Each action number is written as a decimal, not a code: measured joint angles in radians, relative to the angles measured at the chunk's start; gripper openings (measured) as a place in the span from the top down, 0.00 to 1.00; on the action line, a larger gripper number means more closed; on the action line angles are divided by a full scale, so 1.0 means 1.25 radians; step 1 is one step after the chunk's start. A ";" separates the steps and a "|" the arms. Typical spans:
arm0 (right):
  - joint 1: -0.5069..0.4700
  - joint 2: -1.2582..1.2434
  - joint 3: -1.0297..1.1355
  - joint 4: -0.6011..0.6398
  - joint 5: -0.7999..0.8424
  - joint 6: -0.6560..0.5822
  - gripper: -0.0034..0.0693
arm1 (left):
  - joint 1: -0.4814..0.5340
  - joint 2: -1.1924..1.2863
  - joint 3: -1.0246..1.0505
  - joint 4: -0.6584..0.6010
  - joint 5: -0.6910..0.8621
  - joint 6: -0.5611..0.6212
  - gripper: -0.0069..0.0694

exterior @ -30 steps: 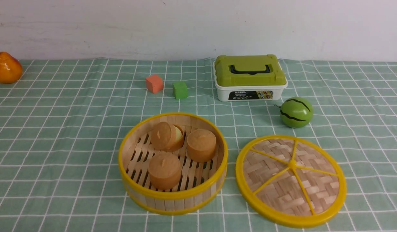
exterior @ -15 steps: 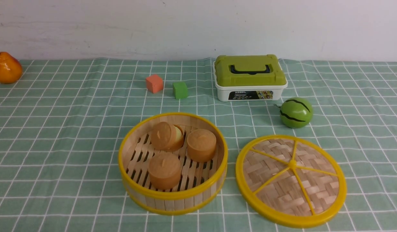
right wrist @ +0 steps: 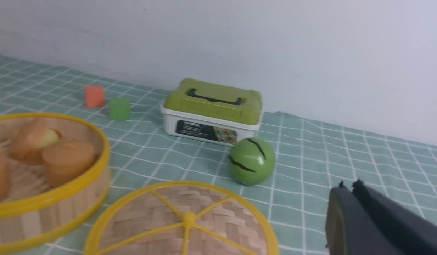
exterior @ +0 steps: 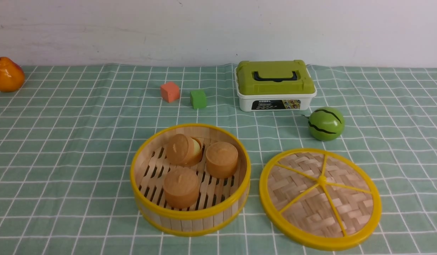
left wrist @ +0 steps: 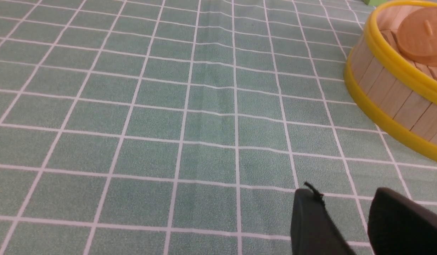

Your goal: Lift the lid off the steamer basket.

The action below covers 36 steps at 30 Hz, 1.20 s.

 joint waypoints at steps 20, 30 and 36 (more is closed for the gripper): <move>-0.134 -0.151 0.135 -0.063 0.239 0.206 0.95 | 0.000 0.000 0.000 0.000 0.000 0.000 0.60; -0.134 -0.151 0.134 -0.064 0.241 0.206 0.94 | 0.000 0.000 0.000 0.000 0.000 0.000 0.60; -0.134 -0.151 0.134 -0.064 0.241 0.206 0.93 | 0.000 0.000 0.000 0.000 0.000 0.000 0.60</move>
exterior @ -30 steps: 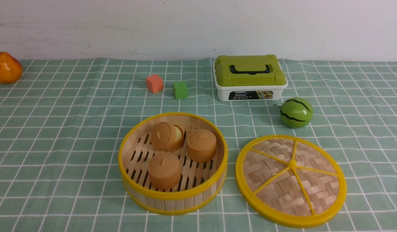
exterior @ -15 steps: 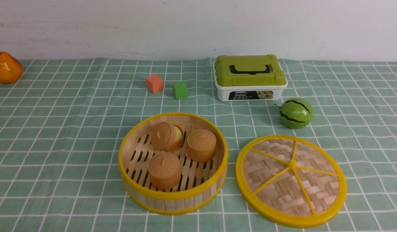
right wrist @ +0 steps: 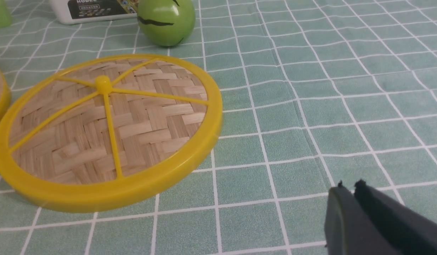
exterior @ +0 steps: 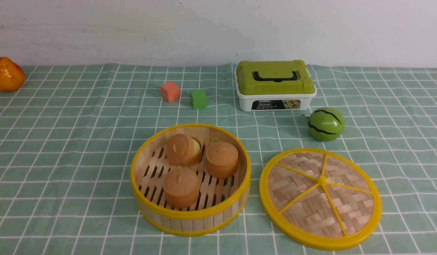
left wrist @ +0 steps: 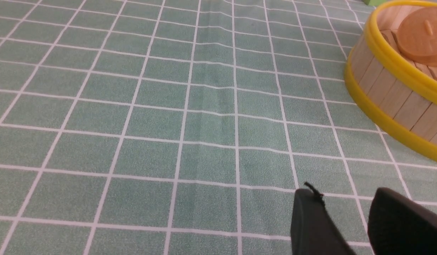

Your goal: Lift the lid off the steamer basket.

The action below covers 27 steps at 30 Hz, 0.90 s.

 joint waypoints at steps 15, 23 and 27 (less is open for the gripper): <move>0.000 0.000 0.000 0.000 0.001 0.000 0.90 | 0.000 0.000 0.000 0.000 0.000 0.000 0.60; 0.000 0.000 0.000 -0.001 0.001 0.000 0.88 | 0.000 0.000 0.000 0.000 0.000 0.000 0.60; 0.000 0.000 0.000 -0.002 0.001 0.000 0.88 | 0.000 0.000 0.000 0.000 0.000 0.000 0.60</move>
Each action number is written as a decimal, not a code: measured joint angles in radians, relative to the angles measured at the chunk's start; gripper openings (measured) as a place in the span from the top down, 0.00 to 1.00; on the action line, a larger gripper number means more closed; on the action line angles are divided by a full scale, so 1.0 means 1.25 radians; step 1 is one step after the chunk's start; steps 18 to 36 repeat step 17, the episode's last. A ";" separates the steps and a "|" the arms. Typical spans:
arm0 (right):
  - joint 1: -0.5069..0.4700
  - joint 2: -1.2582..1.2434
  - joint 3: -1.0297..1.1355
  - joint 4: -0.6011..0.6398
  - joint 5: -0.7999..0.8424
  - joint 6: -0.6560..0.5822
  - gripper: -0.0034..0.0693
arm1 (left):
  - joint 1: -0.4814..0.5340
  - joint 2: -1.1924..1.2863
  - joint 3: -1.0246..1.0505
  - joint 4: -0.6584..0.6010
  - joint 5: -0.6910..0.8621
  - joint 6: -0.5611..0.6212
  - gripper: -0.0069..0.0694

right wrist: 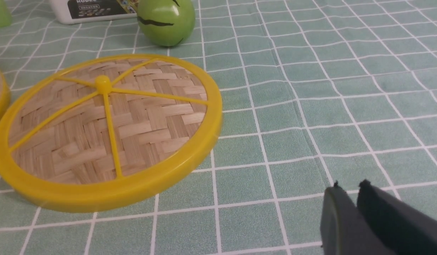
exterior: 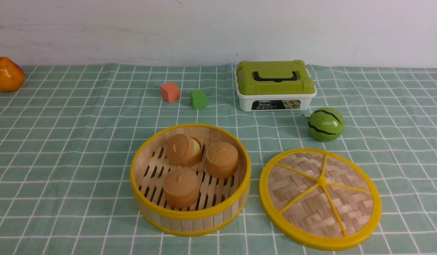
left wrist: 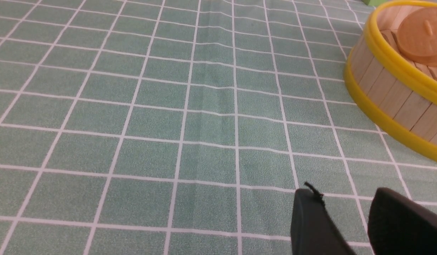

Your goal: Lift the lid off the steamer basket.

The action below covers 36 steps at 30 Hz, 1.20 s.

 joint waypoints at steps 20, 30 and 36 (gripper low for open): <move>0.000 0.000 0.000 0.000 0.000 0.000 0.84 | 0.000 0.000 0.000 0.000 0.000 0.000 0.60; 0.000 0.000 0.000 0.000 0.000 0.000 0.84 | 0.000 0.000 0.000 0.000 0.000 0.000 0.60; 0.000 0.000 0.000 0.000 0.000 0.000 0.84 | 0.000 0.000 0.000 0.000 0.000 0.000 0.60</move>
